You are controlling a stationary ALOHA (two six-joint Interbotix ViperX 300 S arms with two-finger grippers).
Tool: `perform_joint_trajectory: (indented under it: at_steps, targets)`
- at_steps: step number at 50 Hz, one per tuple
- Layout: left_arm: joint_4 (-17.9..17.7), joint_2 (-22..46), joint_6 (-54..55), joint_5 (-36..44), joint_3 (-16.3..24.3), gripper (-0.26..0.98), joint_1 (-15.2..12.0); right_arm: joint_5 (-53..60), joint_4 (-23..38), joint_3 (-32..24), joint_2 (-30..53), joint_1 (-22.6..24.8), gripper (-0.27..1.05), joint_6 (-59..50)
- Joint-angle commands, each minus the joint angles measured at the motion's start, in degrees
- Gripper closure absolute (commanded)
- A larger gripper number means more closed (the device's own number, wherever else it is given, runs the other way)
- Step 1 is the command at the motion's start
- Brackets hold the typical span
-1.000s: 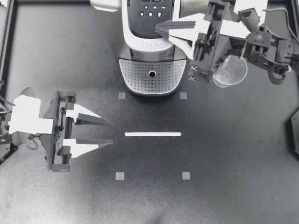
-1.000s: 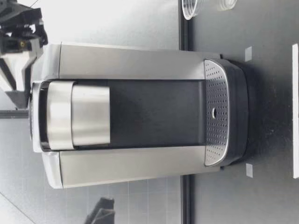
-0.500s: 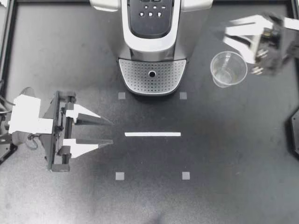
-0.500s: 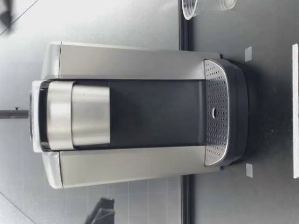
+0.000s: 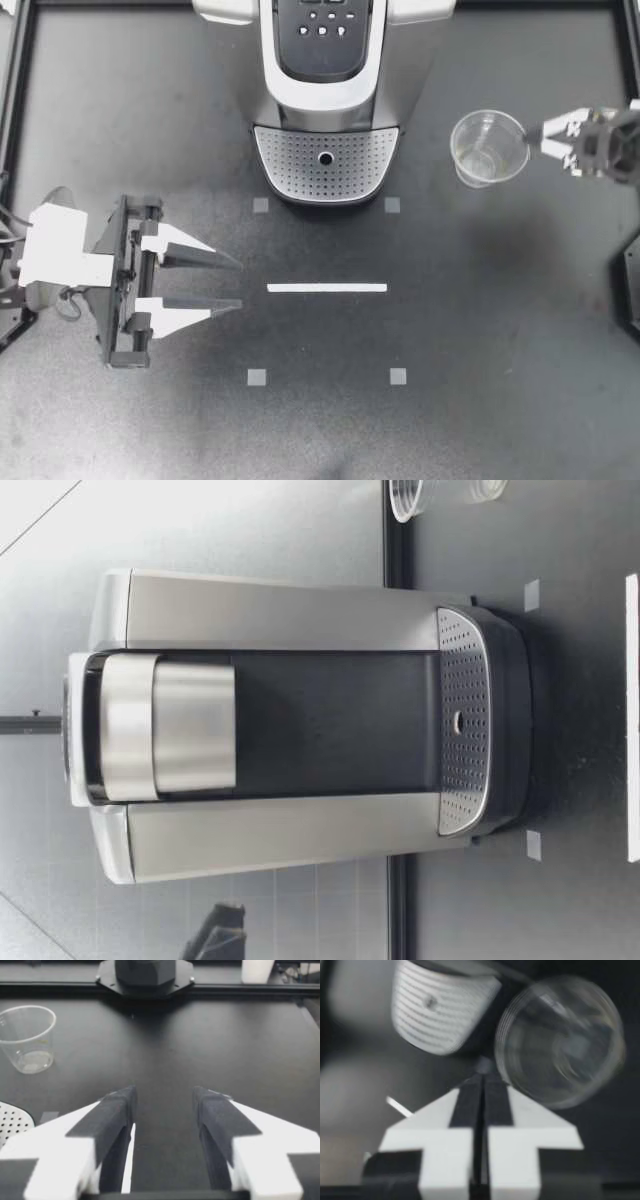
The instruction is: Place the coffee capsule inside the capsule container, then place the cup onto the center of the cup tray, then push the 'Hot Water' and 'Travel Mug' buttons.
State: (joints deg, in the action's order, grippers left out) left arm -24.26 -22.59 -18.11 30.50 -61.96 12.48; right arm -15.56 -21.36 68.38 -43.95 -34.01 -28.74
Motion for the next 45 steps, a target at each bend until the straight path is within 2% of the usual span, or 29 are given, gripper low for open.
perform_joint_trajectory:
  at_steps: [1,11,16,45]
  targets:
    - [0.2,-0.4,0.0,0.2,0.6,0.3,0.2,0.1,0.0,0.0,0.5,-0.4,0.61,-0.7]
    - [0.2,-0.4,-0.1,0.2,0.4,0.3,0.2,0.1,0.1,2.1,1.3,-3.7,0.34,-3.4]
    - [0.2,-0.4,-0.1,0.2,0.3,0.3,0.2,0.4,0.0,2.7,1.9,-4.9,0.25,-4.5]
    - [0.2,-0.4,0.1,0.2,-0.4,0.3,0.2,5.4,0.1,1.0,12.0,-5.0,0.24,-5.8]
